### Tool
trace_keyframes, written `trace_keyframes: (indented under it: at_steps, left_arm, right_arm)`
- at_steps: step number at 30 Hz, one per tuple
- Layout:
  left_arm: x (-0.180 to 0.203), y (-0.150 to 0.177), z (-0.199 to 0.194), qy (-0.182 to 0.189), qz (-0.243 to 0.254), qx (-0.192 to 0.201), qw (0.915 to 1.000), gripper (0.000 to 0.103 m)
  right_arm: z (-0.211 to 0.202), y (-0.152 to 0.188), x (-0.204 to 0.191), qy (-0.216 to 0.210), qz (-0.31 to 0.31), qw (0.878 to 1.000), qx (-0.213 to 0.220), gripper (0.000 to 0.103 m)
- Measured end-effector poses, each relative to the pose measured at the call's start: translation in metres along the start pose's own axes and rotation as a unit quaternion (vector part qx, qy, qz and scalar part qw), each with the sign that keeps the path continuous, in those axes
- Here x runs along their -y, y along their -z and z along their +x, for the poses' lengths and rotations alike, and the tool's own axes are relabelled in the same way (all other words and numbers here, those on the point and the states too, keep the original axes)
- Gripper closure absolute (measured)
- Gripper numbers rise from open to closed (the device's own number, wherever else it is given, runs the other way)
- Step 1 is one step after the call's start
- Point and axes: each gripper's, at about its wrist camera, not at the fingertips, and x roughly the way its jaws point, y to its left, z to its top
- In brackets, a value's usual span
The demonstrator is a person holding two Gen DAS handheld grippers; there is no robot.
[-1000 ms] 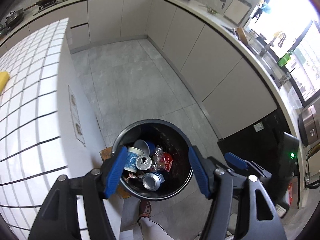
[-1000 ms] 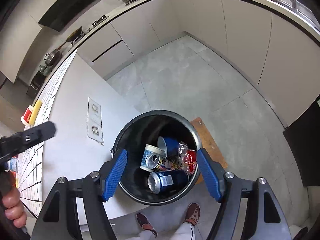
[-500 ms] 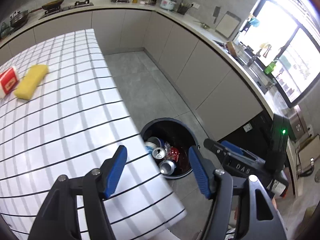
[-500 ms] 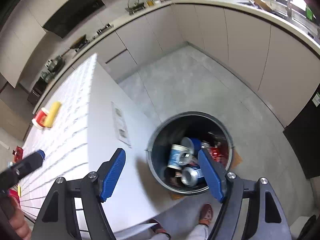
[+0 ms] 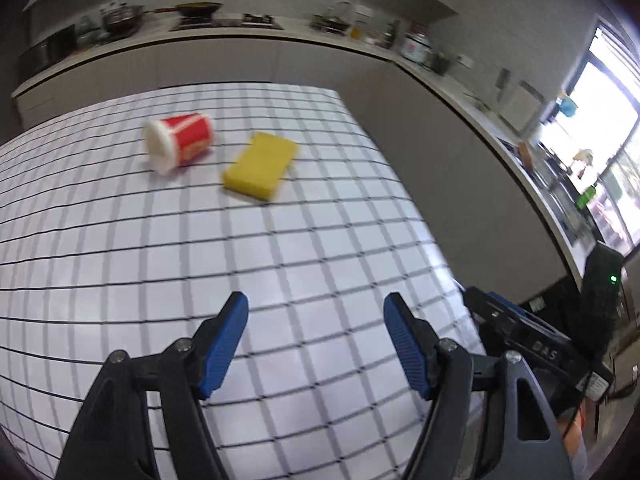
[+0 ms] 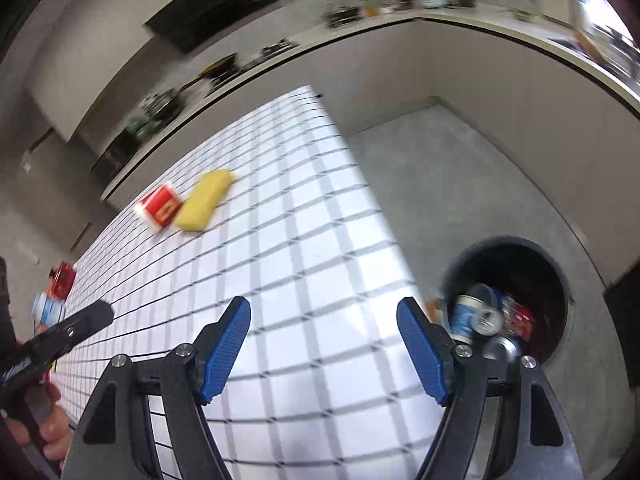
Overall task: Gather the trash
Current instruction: 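Move both tools back to the island toward the sponge and cup, then grasp the yellow sponge with the right tool while the left tool grasps the red-white cup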
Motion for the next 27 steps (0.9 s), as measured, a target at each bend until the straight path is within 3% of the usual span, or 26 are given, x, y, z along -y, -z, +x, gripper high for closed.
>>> trace_keyframes:
  at_steps: [5,9,12,17,27]
  left_arm:
    - [-0.053,-0.015,0.002,-0.063,-0.046,0.018,0.9968,0.031]
    - [-0.082,-0.031,0.01,-0.104,-0.044,0.023,0.9934,0.031]
    - [-0.096,-0.039,0.016,-0.101,-0.046,0.019,0.9936,0.031]
    - [-0.108,-0.063,0.03,-0.106,0.003,0.02,0.9941,0.03]
    - [-0.122,-0.118,0.072,-0.046,0.112,-0.01,0.9926,0.029]
  right_arm:
    - [0.037,-0.023,-0.043,-0.029,-0.052,0.998,-0.012,0.026]
    - [0.058,-0.039,-0.068,-0.058,-0.066,0.996,-0.018,0.026]
    - [0.068,-0.048,-0.085,-0.059,-0.071,0.995,-0.02,0.026]
    - [0.086,-0.06,-0.106,-0.049,-0.071,0.996,-0.02,0.025]
    - [0.131,-0.074,-0.148,0.006,-0.026,1.0,-0.007,0.024]
